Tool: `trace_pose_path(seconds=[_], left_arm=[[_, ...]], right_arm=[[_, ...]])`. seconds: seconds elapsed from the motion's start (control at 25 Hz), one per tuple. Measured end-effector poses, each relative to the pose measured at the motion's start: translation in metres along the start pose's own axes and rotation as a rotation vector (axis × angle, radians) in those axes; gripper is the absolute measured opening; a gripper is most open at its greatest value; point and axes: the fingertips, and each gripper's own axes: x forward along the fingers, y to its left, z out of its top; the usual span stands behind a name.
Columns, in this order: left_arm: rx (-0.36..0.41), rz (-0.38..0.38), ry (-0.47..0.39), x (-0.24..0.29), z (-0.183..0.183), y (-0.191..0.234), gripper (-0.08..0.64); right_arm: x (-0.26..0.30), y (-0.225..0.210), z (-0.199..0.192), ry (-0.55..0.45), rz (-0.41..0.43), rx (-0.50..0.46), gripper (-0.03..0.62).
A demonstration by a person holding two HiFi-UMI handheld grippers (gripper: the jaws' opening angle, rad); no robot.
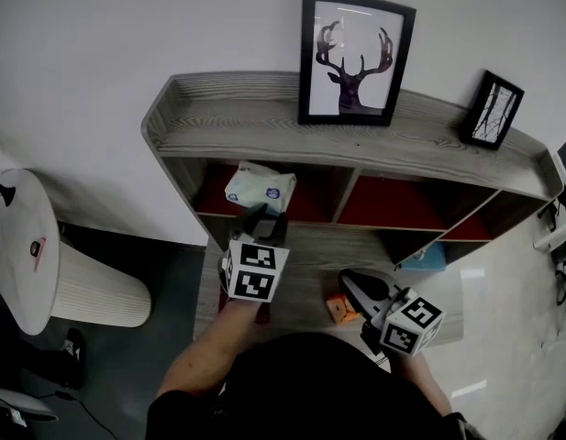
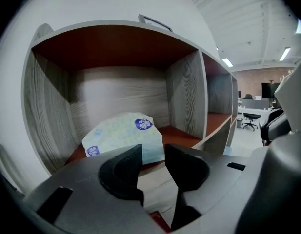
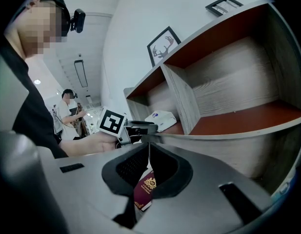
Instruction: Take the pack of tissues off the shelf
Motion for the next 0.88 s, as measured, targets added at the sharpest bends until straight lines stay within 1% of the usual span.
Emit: trace_pose_path(seconds=[0.24, 0.4, 0.44, 0.52, 0.6, 0.68, 0.76, 0.88], left_arm=[[-0.034, 0.012, 0.002, -0.017, -0.012, 0.003, 0.104], [-0.08, 0.034, 0.0, -0.029, -0.024, 0.011, 0.104], [-0.084, 0.029, -0.002, -0.028, -0.023, 0.011, 0.124], [-0.069, 0.026, -0.013, -0.024, -0.015, 0.01, 0.212], [-0.044, 0.045, -0.026, -0.02, -0.005, 0.009, 0.246], [-0.035, 0.071, -0.035, -0.015, 0.003, 0.01, 0.264], [-0.028, 0.093, -0.046, -0.01, 0.011, 0.014, 0.265], [-0.017, 0.096, -0.042, 0.0, 0.015, 0.017, 0.265]], right_arm=[[-0.001, 0.001, -0.002, 0.002, 0.001, 0.008, 0.017], [-0.002, 0.0, -0.004, 0.0, 0.004, 0.025, 0.017], [-0.002, 0.0, -0.004, 0.0, 0.006, 0.032, 0.017], [0.0, 0.001, -0.005, 0.001, 0.012, 0.039, 0.017], [0.001, 0.005, -0.005, 0.002, 0.019, 0.039, 0.017], [0.001, 0.007, -0.004, 0.001, 0.022, 0.038, 0.017], [0.0, 0.006, -0.005, 0.0, 0.02, 0.037, 0.017], [-0.003, 0.003, -0.006, -0.003, 0.009, 0.044, 0.017]])
